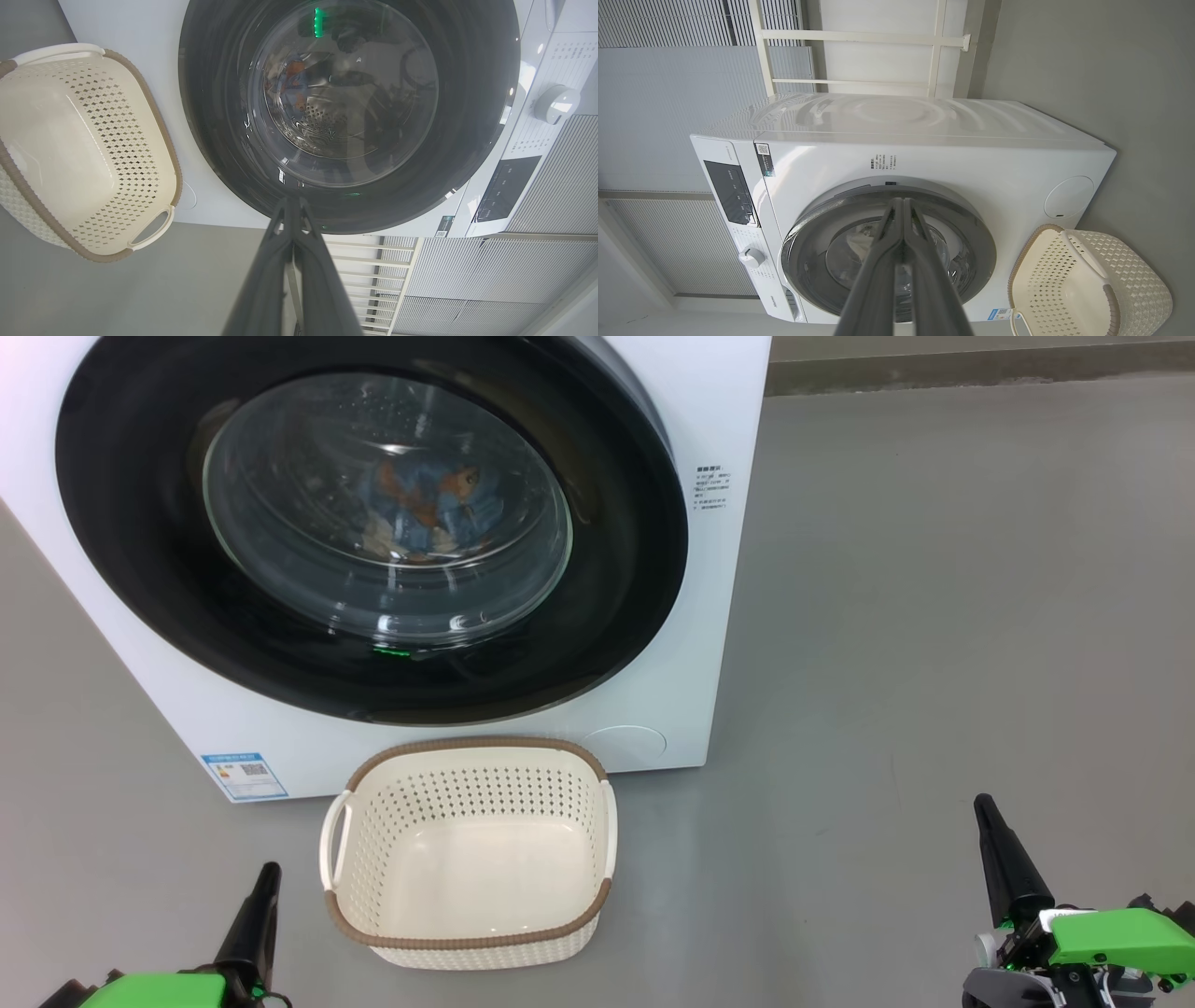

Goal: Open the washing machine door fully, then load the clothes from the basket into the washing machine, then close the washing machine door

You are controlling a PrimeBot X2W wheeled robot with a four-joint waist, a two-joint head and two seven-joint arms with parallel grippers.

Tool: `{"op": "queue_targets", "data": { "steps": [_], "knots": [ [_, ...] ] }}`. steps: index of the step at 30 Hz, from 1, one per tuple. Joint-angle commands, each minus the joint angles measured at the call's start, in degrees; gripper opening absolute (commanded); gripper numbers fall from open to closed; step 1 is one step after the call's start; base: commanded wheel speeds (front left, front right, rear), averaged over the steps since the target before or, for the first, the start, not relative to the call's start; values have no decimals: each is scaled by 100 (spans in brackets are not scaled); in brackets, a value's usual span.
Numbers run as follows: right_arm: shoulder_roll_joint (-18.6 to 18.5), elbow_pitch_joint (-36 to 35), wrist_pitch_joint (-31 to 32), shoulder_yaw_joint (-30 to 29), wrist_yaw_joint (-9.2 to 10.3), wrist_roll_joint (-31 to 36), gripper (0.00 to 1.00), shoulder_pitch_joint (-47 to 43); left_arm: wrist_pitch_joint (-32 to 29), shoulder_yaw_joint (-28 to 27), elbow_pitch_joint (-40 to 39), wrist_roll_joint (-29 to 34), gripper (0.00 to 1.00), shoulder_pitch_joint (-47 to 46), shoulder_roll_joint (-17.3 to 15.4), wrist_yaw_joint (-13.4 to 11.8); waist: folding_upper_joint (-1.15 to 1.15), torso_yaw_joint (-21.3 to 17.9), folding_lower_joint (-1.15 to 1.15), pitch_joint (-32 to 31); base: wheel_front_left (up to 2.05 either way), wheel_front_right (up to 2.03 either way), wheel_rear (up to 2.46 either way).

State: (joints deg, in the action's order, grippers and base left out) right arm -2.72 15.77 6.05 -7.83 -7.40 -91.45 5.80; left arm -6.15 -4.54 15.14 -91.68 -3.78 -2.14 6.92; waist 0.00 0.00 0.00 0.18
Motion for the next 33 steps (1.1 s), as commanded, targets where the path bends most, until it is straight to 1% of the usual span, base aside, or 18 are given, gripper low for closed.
{"op": "queue_targets", "data": {
  "steps": [1, 33],
  "knots": [
    [-16, -175, 49, 125, -9, -67, 0, 39, -35, -199, -109, -48, 0, -241, -74, 57, 0, 0, 0, 0, 0, 0, 0],
    [-16, -175, 49, 124, -9, -67, 0, 39, -35, -198, -109, -48, 0, -241, -74, 57, 0, 0, 0, 0, 0, 0, 0]
  ]
}}
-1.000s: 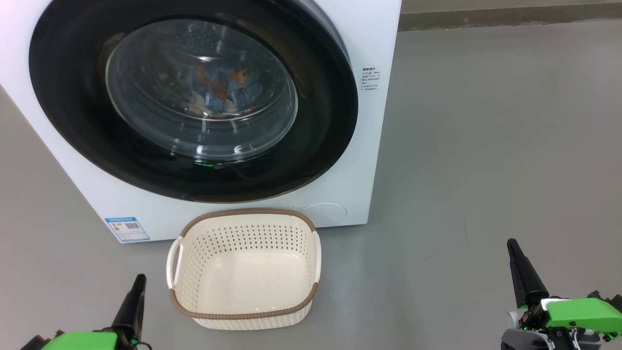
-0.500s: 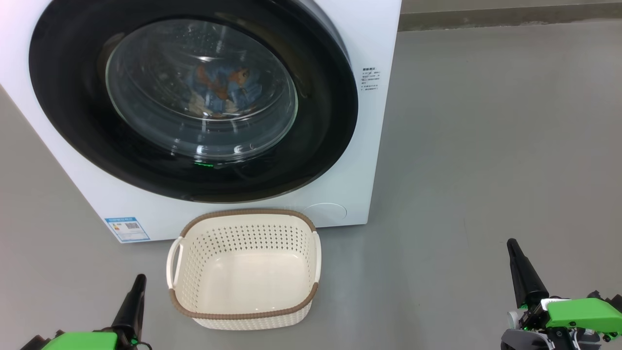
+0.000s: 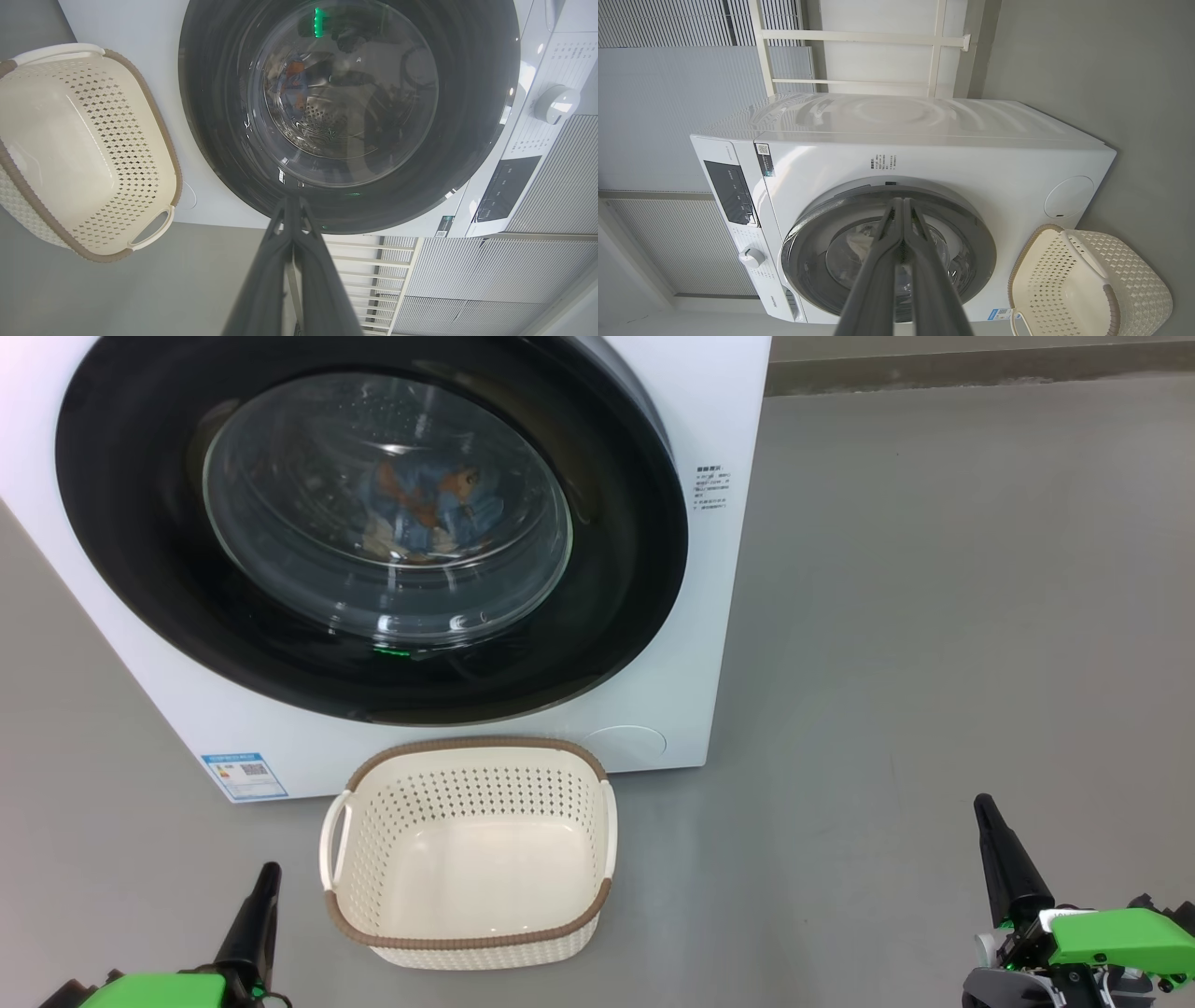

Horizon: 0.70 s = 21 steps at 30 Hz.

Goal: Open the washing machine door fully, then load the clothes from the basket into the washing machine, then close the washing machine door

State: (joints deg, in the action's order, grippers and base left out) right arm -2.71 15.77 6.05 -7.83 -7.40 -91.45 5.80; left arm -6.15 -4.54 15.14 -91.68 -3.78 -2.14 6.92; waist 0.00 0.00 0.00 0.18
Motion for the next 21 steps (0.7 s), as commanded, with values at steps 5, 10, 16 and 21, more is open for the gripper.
{"op": "queue_targets", "data": {
  "steps": [5, 10, 16, 21],
  "knots": [
    [-17, -175, 49, 124, -9, -67, 0, 39, -35, -198, -109, -49, 0, -241, -74, 57, 0, 0, 0, 0, 0, 0, 0],
    [-17, -175, 49, 124, -9, -66, 0, 39, -34, -198, -109, -49, 0, -241, -74, 57, 0, 0, 0, 0, 0, 0, 0],
    [-17, -175, 49, 124, -9, -66, 0, 39, -34, -198, -109, -49, 0, -241, -74, 57, 0, 0, 0, 0, 0, 0, 0],
    [-17, -175, 49, 124, -9, -67, 0, 39, -34, -198, -109, -49, 0, -241, -74, 57, 0, 0, 0, 0, 0, 0, 0]
  ]
}}
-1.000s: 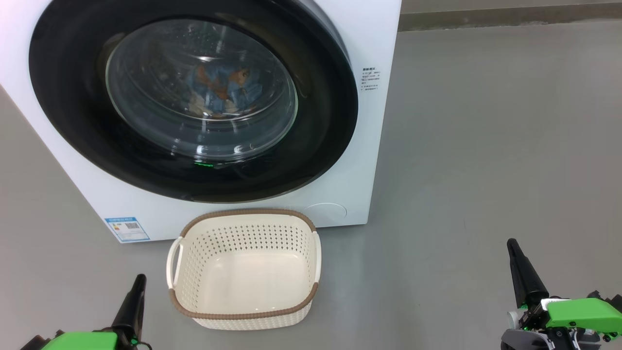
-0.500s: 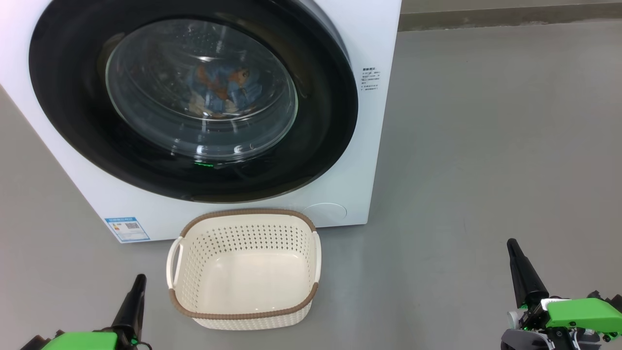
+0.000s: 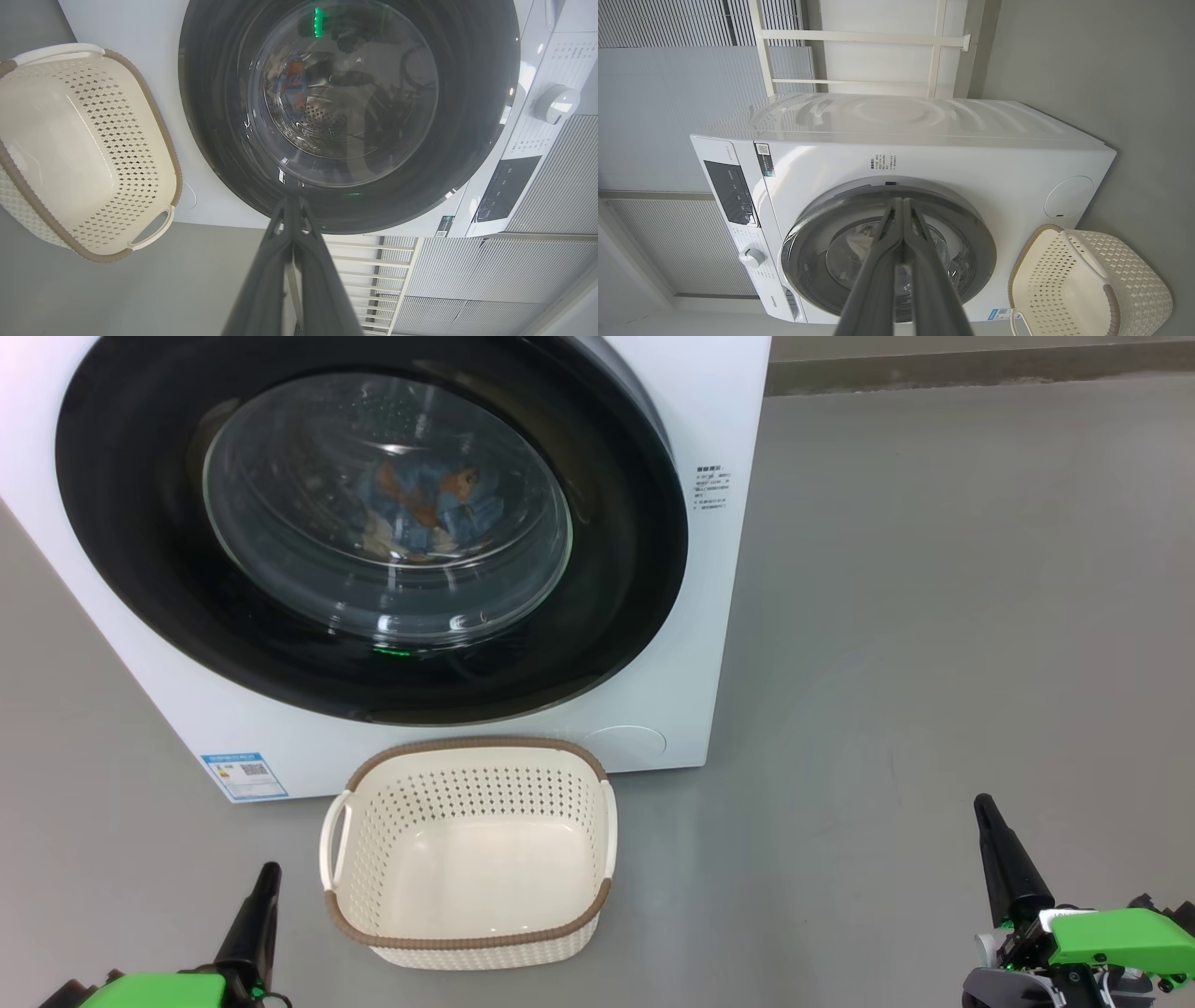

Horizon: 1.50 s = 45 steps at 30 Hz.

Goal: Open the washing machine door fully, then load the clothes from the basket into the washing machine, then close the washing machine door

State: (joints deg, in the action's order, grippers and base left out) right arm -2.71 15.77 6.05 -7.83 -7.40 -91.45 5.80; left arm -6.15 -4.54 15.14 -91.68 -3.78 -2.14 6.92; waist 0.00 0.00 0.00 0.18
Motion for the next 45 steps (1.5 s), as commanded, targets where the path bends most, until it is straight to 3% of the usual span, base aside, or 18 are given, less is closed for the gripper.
{"op": "queue_targets", "data": {
  "steps": [1, 45],
  "knots": [
    [-17, -175, 49, 125, -9, -67, 0, 39, -34, -198, -109, -49, 0, -241, -74, 57, 0, 0, 0, 0, 0, 0, 0],
    [-17, -175, 46, 128, -9, -70, 0, 39, -34, -197, -110, -49, 0, -241, -74, 57, 0, 0, 0, 0, 0, 0, 0]
  ]
}}
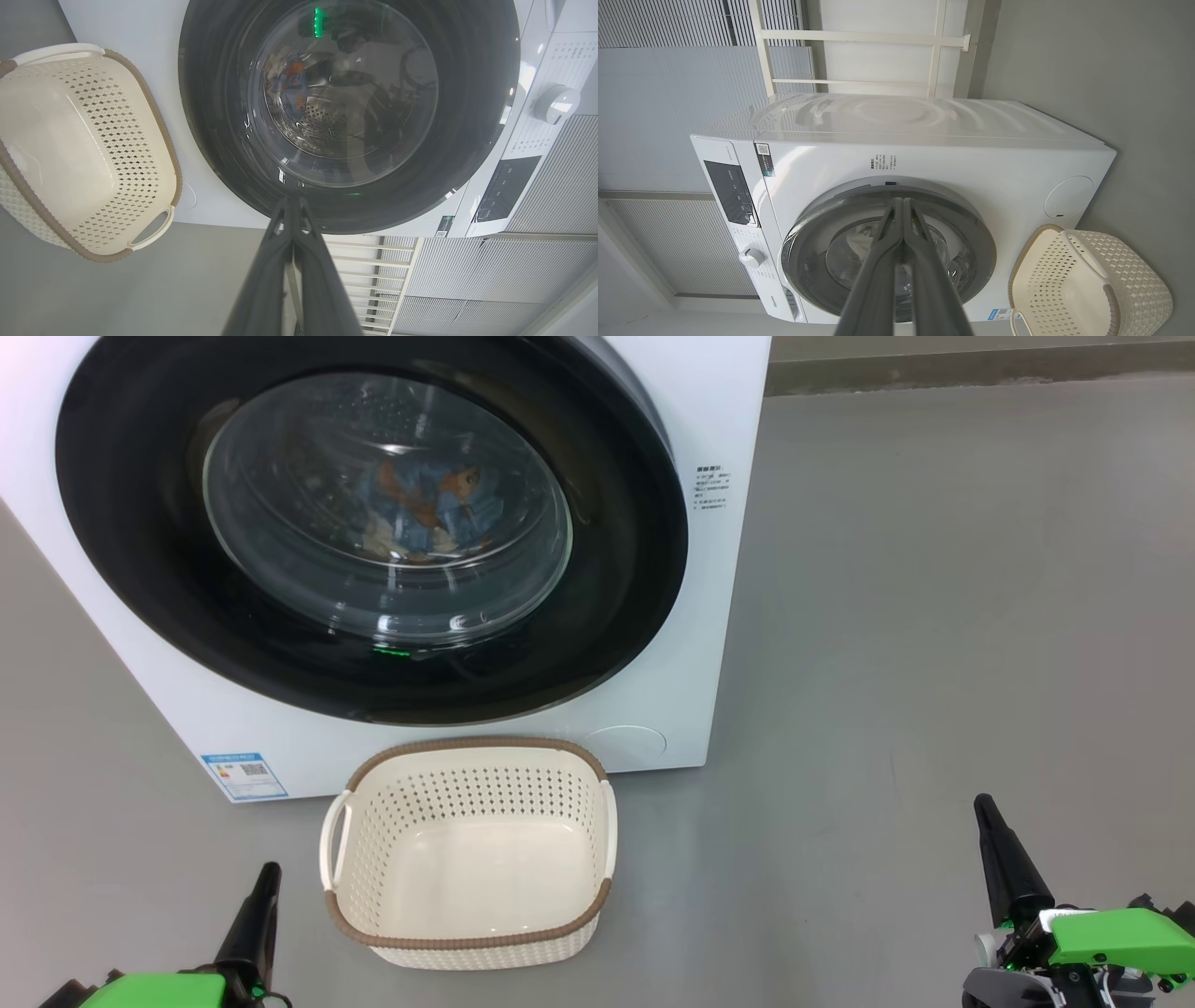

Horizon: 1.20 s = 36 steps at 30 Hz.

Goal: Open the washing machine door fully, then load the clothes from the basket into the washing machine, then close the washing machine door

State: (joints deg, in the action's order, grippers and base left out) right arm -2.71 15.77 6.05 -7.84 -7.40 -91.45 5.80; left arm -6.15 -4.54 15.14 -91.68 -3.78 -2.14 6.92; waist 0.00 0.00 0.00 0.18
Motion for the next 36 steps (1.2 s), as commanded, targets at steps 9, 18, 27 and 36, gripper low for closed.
{"op": "queue_targets", "data": {
  "steps": [9, 18, 27, 36],
  "knots": [
    [-17, -175, 46, 130, -9, -70, 0, 39, -34, -197, -110, -49, 0, -241, -74, 57, 0, 0, 0, 0, 0, 0, 0],
    [-17, -175, 45, 130, -9, -71, 0, 39, -34, -197, -110, -50, 0, -241, -74, 57, 0, 0, 0, 0, 0, 0, 0],
    [-17, -175, 45, 131, -9, -71, 0, 39, -34, -197, -110, -50, 0, -241, -74, 57, 0, 0, 0, 0, 0, 0, 0],
    [-17, -175, 45, 131, -9, -71, 0, 39, -33, -197, -110, -50, 0, -241, -74, 57, 0, 0, 0, 0, 0, 0, 0]
  ]
}}
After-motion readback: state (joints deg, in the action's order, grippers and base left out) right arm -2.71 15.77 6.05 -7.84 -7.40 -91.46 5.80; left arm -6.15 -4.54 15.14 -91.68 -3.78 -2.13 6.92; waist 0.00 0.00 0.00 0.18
